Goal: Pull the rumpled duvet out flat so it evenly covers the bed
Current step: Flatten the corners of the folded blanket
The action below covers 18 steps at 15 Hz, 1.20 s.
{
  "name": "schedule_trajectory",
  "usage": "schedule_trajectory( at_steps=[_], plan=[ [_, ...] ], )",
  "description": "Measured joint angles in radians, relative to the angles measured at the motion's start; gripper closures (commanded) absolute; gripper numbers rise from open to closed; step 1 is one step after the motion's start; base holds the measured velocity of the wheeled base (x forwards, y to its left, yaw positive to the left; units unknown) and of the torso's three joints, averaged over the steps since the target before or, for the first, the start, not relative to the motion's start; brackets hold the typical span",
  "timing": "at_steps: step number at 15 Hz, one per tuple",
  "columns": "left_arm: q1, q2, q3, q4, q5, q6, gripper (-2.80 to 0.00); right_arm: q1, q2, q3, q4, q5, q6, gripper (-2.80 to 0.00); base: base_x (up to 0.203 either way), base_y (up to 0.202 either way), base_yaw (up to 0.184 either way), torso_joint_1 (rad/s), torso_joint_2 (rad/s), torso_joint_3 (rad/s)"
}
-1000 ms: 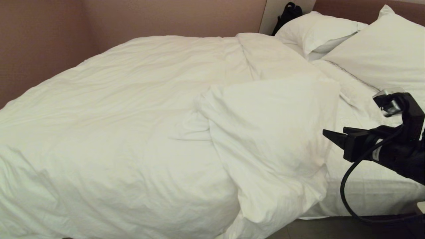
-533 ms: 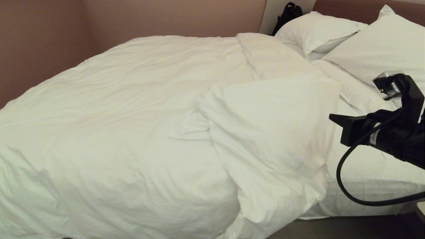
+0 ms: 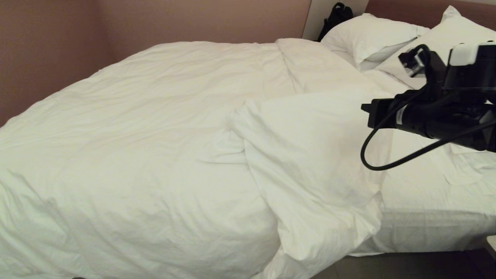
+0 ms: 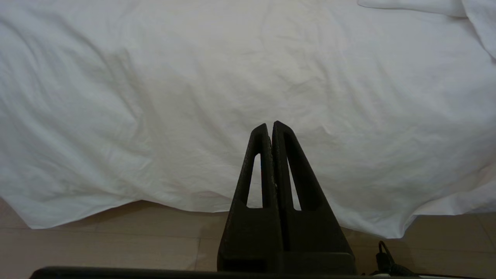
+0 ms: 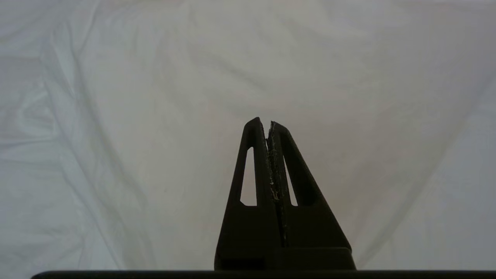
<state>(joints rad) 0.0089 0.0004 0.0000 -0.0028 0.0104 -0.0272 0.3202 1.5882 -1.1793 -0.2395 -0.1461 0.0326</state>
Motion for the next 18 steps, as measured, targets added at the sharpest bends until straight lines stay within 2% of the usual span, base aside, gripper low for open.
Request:
schedule_trajectory(
  at_steps=[6,7,18],
  plan=[
    [0.0,0.0,0.0,0.0,0.0,0.0,0.0,0.0,0.196,-0.136,0.123,0.008,0.051,0.0,0.0,0.0,0.0,0.0,0.0,0.0],
    [0.0,0.0,0.0,0.0,0.0,0.0,0.0,0.0,0.214,-0.144,0.129,0.008,0.058,-2.8,0.0,0.0,0.0,0.0,0.0,0.0],
    [0.0,0.0,0.0,0.0,0.0,0.0,0.0,0.064,0.225,-0.119,0.13,0.007,0.05,-2.8,0.0,0.0,0.0,0.0,0.0,0.0]
  ],
)
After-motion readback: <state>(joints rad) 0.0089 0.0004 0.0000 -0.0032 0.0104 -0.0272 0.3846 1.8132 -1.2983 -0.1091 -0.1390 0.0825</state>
